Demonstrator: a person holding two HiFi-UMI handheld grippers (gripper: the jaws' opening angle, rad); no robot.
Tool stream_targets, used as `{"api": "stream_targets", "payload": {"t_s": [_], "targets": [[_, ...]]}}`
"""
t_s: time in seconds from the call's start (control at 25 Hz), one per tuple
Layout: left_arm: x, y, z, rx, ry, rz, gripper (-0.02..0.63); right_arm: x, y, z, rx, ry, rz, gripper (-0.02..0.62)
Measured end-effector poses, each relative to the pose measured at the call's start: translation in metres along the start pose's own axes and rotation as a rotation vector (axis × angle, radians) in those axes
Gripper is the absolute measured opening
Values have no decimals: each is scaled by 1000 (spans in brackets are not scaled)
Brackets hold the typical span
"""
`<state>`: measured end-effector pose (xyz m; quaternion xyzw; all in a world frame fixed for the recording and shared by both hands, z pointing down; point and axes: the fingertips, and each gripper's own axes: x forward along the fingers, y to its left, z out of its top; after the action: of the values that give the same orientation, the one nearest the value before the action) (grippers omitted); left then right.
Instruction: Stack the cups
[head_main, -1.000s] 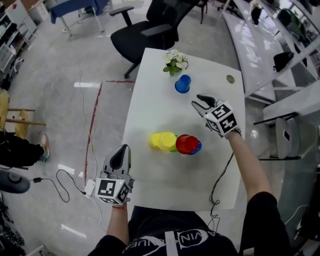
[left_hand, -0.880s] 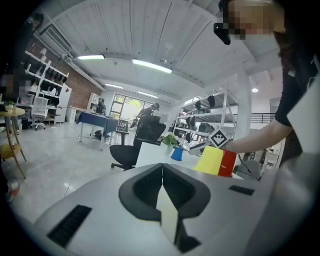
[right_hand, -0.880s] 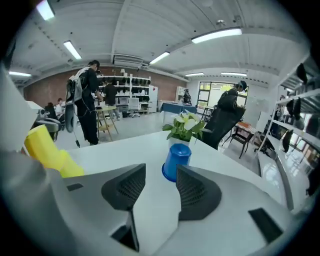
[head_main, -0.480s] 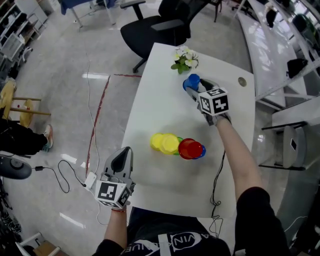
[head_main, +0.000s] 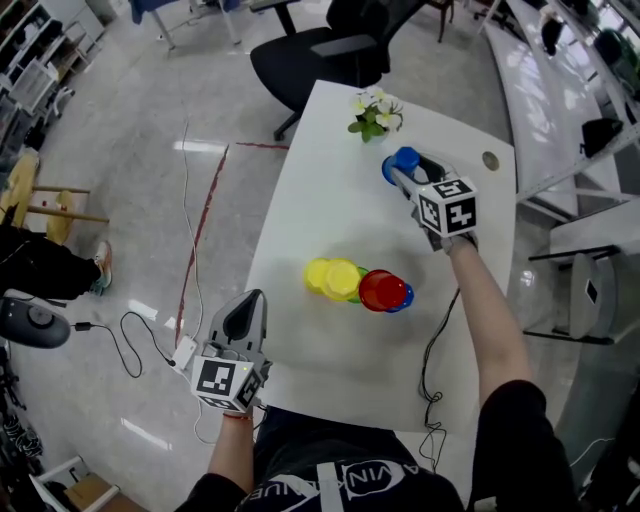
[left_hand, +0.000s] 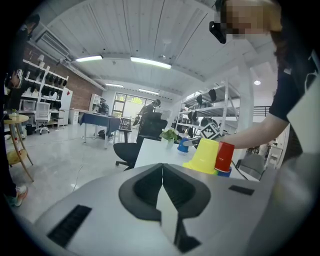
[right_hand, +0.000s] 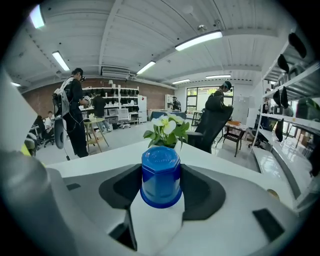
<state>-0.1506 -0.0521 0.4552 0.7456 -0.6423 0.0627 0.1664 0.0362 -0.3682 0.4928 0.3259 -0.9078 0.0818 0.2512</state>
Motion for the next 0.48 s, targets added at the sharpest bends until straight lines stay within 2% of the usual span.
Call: {"api": "stream_targets", "payload": {"t_s": [0.2, 0.48], "targets": [[0, 0, 8, 14, -21, -13, 5, -63, 25, 14, -46, -43, 53, 245], [4, -1, 22, 43, -51, -53, 5, -149, 88, 48, -94, -97, 173, 245]]}}
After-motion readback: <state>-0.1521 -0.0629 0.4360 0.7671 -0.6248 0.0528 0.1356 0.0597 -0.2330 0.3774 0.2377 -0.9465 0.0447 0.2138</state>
